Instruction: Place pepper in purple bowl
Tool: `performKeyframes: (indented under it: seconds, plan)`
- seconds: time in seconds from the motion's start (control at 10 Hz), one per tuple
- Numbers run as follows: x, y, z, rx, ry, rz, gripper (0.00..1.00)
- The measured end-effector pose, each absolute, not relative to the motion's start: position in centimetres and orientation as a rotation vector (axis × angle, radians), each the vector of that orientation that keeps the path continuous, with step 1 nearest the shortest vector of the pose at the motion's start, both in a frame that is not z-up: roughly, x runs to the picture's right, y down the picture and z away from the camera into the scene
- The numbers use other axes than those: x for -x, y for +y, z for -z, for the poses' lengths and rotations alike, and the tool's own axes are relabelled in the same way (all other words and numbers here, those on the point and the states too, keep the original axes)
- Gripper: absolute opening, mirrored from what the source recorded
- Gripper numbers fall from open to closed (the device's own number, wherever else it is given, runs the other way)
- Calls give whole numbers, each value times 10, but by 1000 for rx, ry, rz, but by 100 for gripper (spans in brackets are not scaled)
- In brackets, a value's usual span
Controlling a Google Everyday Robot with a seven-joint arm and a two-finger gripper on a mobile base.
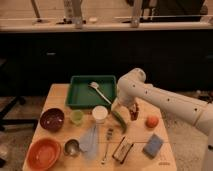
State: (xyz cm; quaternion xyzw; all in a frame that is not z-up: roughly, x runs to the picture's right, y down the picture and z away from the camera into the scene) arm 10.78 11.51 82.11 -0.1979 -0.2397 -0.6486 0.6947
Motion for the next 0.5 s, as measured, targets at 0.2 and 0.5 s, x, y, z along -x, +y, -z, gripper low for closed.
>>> performKeyframes:
  seconds: [0.2,0.5]
  plan:
    - [-108,114,-822,444,-544,1445,80]
    - [-108,116,-821,440,-542,1446,80]
